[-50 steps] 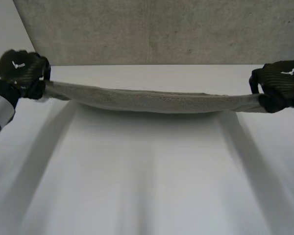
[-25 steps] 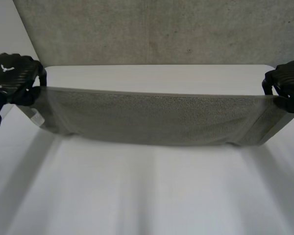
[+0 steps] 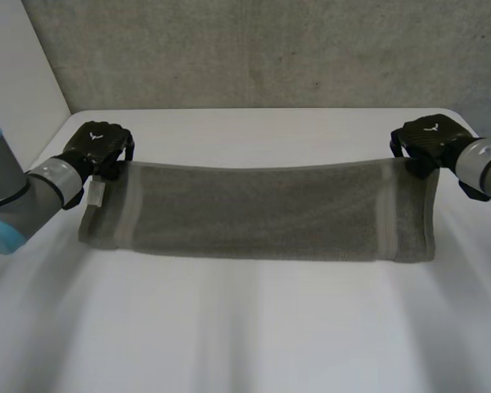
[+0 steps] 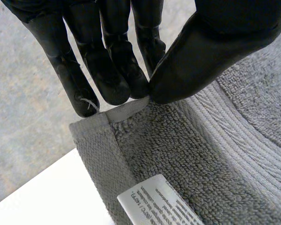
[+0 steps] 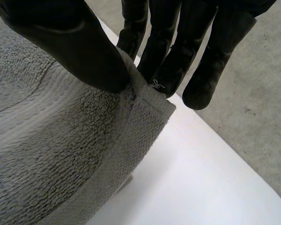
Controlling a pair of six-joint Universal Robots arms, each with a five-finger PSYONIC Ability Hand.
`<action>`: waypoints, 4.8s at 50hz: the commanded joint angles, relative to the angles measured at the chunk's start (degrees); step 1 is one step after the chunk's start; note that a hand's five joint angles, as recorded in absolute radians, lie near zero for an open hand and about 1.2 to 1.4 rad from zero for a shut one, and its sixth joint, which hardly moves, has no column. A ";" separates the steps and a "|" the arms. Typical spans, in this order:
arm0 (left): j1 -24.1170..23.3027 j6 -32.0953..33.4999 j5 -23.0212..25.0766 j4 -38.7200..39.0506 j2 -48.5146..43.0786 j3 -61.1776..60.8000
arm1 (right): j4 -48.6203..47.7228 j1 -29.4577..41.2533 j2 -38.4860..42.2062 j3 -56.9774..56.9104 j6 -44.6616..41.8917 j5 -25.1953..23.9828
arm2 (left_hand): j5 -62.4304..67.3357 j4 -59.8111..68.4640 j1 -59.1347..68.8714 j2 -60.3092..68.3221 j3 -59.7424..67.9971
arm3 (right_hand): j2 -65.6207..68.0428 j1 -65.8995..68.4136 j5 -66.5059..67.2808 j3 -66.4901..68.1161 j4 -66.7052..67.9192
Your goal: Fold the towel.
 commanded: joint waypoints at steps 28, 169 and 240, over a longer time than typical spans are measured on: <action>-2.95 -0.89 -8.98 -4.69 4.06 2.80 | -3.72 3.24 -5.81 4.85 8.01 9.47 | -63.73 -64.52 -62.24 -63.90 -63.77 | -66.13 -65.75 -67.09 -65.84 -66.55; -12.62 -2.12 -8.11 15.35 15.66 -33.42 | -17.69 17.04 -10.38 34.73 10.56 10.35 | -60.87 -61.66 -59.38 -61.04 -60.91 | -59.49 -59.10 -60.45 -59.20 -59.90; -14.12 -9.85 -11.62 10.07 23.49 -27.79 | -6.79 21.61 -14.07 20.05 12.06 10.00 | -64.23 -65.03 -62.74 -64.41 -64.28 | -36.78 -36.39 -37.74 -36.49 -37.19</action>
